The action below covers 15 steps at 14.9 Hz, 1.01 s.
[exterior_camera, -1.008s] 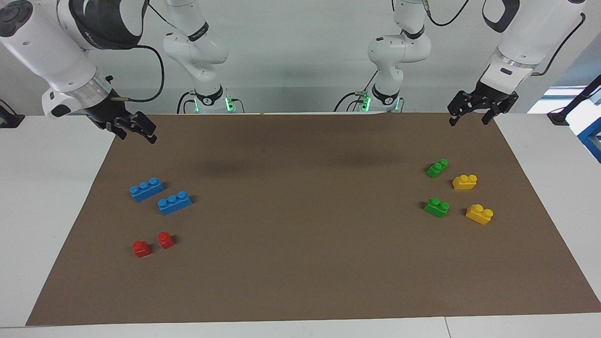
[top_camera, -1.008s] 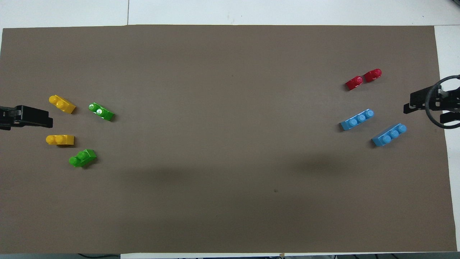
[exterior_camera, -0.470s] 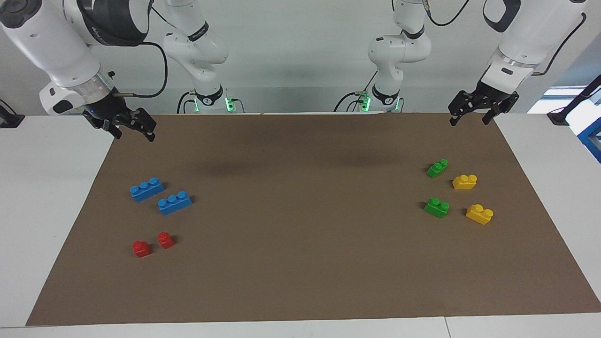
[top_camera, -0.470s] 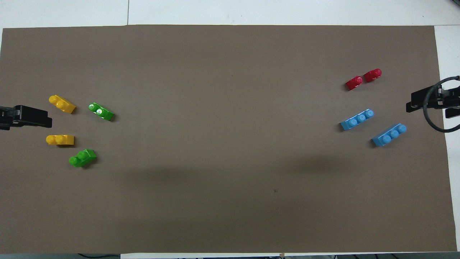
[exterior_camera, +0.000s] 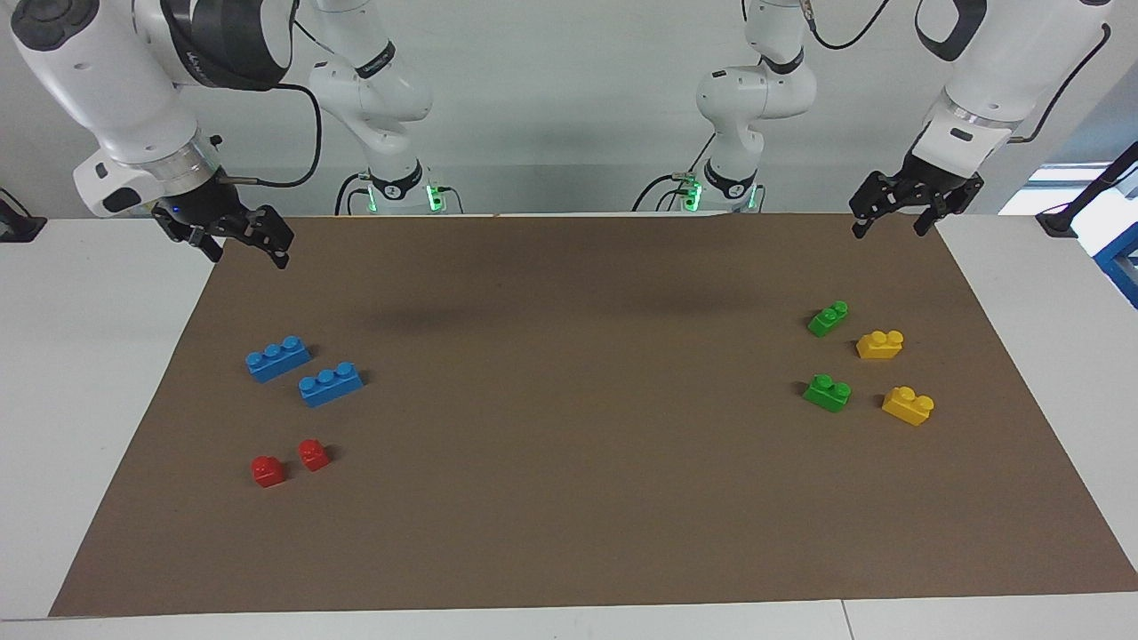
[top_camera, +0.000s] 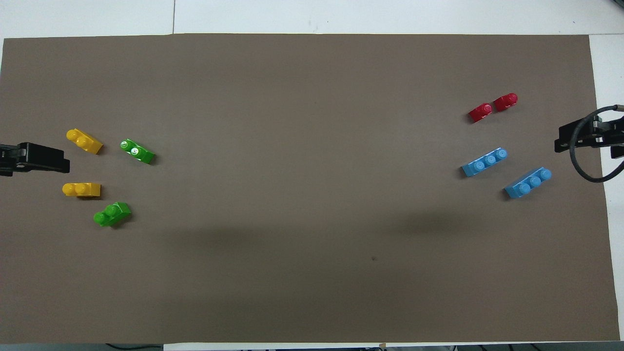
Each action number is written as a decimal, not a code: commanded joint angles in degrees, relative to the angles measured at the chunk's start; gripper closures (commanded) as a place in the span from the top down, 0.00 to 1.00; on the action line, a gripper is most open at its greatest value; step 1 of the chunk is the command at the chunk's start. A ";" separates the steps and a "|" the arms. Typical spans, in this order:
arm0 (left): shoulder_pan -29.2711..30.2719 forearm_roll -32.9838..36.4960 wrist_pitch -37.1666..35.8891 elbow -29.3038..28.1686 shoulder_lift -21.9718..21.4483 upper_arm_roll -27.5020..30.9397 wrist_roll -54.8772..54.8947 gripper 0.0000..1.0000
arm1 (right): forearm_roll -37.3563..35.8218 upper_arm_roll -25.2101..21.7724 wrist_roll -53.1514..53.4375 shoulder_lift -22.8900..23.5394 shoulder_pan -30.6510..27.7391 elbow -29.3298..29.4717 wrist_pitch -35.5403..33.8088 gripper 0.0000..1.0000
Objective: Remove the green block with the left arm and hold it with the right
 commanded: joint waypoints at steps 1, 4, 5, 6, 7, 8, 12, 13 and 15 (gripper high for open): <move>0.41 0.39 0.02 0.03 -0.48 -0.16 0.51 1.00 | -1.37 0.57 -1.27 0.11 -0.52 0.50 0.58 1.00; 0.50 0.48 0.02 -0.06 -0.48 -0.16 0.50 1.00 | -1.55 0.57 -1.27 -0.16 -0.52 0.33 0.58 1.00; 0.50 0.39 0.11 -0.06 -0.48 -0.16 0.50 1.00 | -1.55 0.57 -1.36 -0.16 -0.52 0.24 0.58 1.00; 0.50 0.48 0.02 -0.06 -0.48 -0.16 0.50 1.00 | -1.46 0.57 -1.71 -0.16 -0.43 0.15 0.67 1.00; 0.50 0.48 0.02 0.03 -0.48 -0.16 0.50 1.00 | -1.55 0.57 -2.49 -0.24 -0.43 0.06 0.76 1.00; 0.50 0.39 0.02 0.03 -0.48 -0.16 0.50 1.00 | -1.55 0.57 -2.68 -0.16 -0.43 0.15 0.76 1.00; 0.50 0.39 0.02 -0.06 -0.48 -0.08 0.50 1.00 | -1.46 0.57 -3.20 -0.16 -0.52 0.33 0.93 1.00; 0.50 0.39 0.11 -0.06 -0.48 0.01 0.50 1.00 | -1.46 0.57 -3.29 -0.16 -0.52 0.33 1.46 1.00; 0.50 0.39 0.02 -0.06 -0.48 0.01 0.51 1.00 | -1.46 0.57 -3.47 -0.16 -0.52 0.24 2.07 1.00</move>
